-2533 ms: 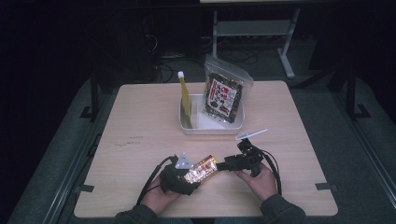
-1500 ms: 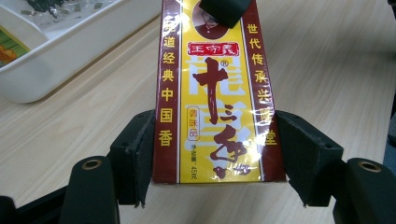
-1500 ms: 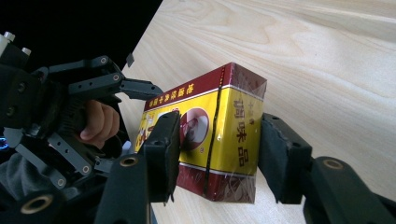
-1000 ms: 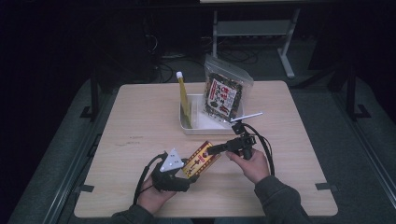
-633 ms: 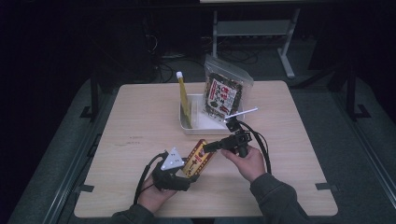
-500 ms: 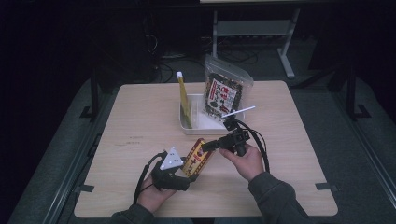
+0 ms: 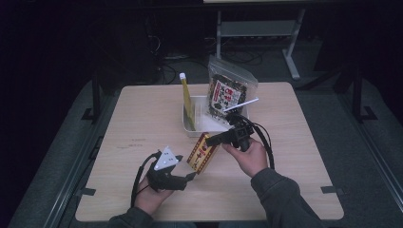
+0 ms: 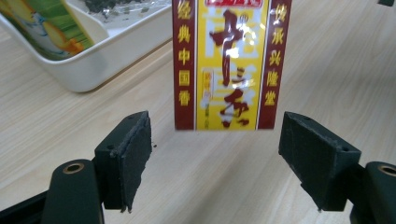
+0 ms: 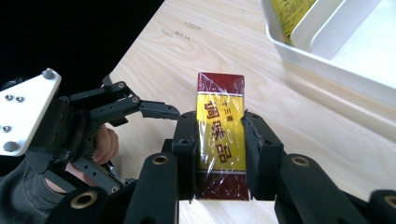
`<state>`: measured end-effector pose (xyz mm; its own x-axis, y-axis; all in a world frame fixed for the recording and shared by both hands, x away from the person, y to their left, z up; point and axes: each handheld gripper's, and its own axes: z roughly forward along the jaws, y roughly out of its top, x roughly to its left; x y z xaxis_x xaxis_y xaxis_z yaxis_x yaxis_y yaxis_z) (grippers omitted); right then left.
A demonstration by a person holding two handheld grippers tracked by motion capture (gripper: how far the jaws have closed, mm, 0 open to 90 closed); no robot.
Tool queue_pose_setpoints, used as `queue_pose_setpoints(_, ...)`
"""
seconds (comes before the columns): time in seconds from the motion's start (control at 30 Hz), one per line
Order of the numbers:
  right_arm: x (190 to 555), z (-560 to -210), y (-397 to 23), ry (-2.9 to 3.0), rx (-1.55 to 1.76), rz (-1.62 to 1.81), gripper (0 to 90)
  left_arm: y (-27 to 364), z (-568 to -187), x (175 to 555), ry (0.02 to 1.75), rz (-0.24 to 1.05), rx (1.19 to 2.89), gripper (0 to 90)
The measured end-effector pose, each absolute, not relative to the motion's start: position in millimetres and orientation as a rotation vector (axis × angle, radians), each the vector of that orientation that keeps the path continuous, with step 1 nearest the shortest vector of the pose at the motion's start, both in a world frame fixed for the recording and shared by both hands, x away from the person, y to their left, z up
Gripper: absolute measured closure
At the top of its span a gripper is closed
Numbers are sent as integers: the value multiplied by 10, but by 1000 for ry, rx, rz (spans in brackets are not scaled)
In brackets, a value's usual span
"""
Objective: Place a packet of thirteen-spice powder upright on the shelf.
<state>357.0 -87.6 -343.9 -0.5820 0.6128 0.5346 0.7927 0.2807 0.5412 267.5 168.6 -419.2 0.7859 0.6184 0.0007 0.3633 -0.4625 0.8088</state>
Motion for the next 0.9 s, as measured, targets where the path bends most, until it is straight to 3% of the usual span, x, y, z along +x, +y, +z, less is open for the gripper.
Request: queue_pose_setpoints(0.9,3802,-3142,-921,-2360,-1413,-1237,683,1760,-4229,2720,759,362,2101,237)
